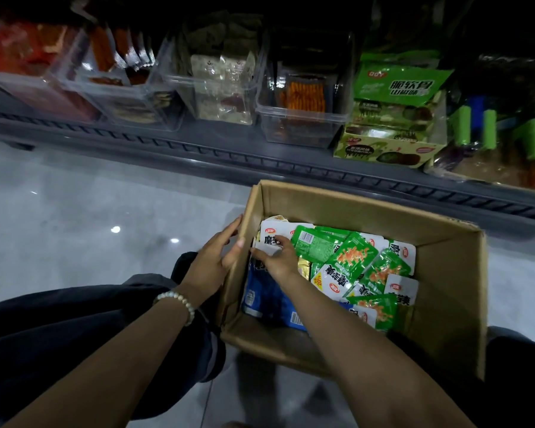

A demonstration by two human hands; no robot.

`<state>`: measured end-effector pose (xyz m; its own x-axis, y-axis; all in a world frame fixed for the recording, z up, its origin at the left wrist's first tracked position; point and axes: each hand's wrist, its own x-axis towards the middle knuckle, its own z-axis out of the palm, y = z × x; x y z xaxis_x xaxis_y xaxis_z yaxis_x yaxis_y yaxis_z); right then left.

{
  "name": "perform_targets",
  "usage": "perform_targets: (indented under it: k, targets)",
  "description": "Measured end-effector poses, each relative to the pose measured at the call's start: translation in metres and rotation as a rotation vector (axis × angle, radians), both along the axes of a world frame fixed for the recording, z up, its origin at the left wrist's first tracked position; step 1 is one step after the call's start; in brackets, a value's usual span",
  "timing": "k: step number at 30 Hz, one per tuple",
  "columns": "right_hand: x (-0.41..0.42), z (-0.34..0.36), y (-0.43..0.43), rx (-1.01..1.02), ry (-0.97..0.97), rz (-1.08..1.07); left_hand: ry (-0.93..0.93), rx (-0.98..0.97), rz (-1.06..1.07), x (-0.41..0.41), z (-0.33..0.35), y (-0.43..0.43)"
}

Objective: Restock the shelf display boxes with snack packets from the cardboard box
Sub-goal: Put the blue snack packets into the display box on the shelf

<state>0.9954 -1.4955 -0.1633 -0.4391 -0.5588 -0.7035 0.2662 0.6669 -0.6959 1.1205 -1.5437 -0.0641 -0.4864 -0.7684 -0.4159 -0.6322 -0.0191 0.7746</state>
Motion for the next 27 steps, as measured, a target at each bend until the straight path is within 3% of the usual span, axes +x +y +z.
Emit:
perform_targets:
  k: [7, 15, 22, 27]
  targets:
    - [-0.006, -0.012, 0.009, -0.100, 0.014, -0.056, 0.014, 0.034, 0.004, 0.000, 0.001, -0.001]
    - [-0.024, -0.008, 0.028, -0.062, 0.109, -0.043, -0.062, -0.012, -0.002, -0.001, -0.003, 0.000]
    - [-0.056, 0.031, 0.047, -0.118, -0.042, -0.148, -0.077, -0.023, -0.052, -0.001, -0.002, -0.001]
    - [-0.090, 0.085, 0.059, -0.134, -0.091, -0.096, -0.161, -0.183, -0.093, -0.021, 0.018, 0.003]
